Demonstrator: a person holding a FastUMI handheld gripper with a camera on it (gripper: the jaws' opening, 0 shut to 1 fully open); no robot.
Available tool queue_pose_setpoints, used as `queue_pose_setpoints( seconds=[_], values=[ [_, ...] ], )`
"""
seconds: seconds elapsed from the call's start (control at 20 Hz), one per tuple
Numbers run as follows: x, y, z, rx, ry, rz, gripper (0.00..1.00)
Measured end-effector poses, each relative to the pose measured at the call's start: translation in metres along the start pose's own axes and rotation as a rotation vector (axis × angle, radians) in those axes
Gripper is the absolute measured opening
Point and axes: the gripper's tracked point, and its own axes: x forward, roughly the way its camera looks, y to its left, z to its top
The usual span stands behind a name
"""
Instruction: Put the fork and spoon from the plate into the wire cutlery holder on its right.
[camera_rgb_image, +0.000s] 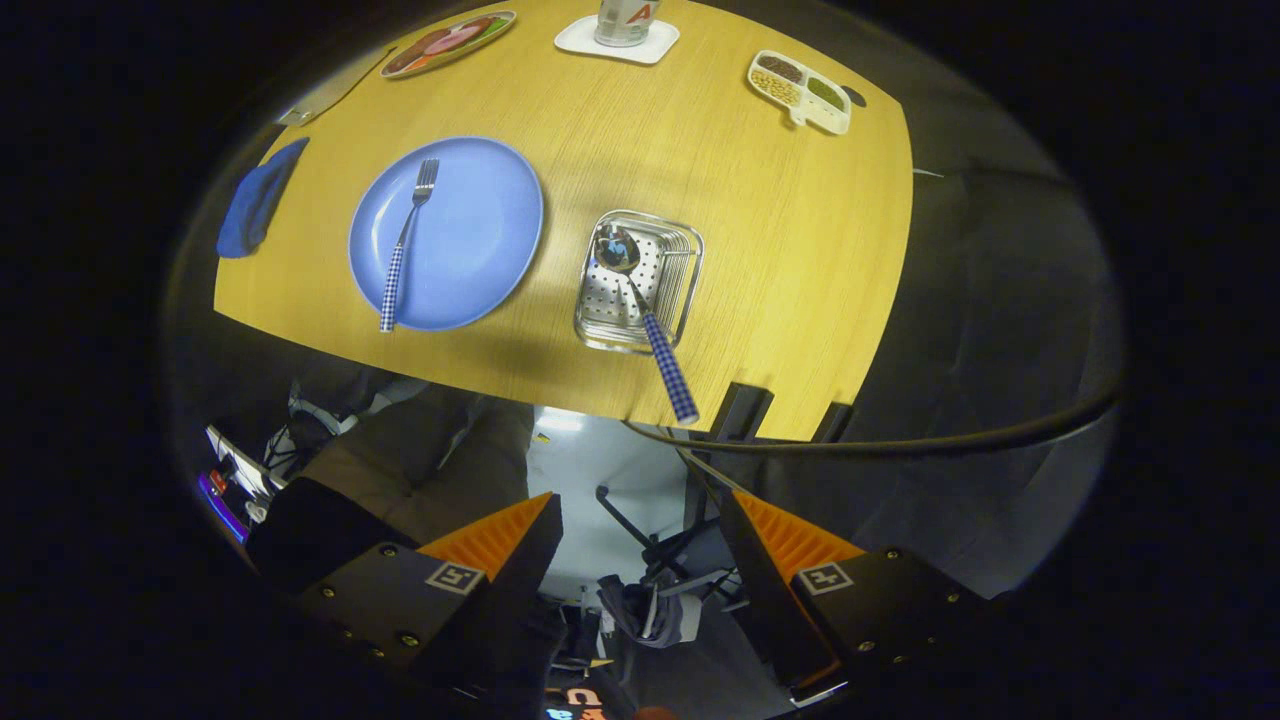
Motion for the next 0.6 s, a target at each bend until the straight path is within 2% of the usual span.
queue_pose_setpoints(
  seconds=[0.25,0.45,0.6],
  values=[
    [0.008,0.050,-0.001,0.028,-0.105,0.046,0.98],
    [0.018,0.096,0.018,0.028,-0.210,0.126,0.98],
    [0.016,0.123,0.035,-0.005,-0.228,0.142,0.98]
  ],
)
